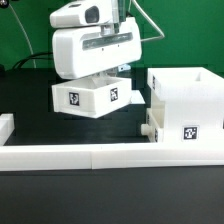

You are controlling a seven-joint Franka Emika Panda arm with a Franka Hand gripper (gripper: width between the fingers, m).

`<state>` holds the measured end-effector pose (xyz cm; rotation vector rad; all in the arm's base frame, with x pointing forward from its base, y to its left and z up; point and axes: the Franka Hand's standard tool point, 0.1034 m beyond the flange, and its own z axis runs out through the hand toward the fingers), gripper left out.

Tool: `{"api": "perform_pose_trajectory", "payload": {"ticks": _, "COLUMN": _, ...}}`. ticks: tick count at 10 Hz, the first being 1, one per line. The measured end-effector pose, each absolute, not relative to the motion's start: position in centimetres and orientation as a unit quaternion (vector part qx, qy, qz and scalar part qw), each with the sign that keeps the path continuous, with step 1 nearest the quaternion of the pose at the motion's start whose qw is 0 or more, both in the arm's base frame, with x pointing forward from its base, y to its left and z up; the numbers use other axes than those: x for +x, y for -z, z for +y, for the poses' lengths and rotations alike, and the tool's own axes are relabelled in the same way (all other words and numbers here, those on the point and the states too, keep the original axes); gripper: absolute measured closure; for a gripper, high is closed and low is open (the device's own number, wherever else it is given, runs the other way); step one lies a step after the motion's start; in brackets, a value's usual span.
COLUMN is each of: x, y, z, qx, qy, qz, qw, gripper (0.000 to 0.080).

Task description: Assemble drawer

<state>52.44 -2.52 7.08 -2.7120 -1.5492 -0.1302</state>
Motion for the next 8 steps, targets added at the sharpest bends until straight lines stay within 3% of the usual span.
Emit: {"api": "perform_pose_trajectory", "payload": {"ticks": 8, "x": 52.55, "y": -6.72, "z": -2.84, "qx": -0.741, "qy": 0.031, "qz": -0.671, "qw": -0.008, "gripper": 0.0757}}
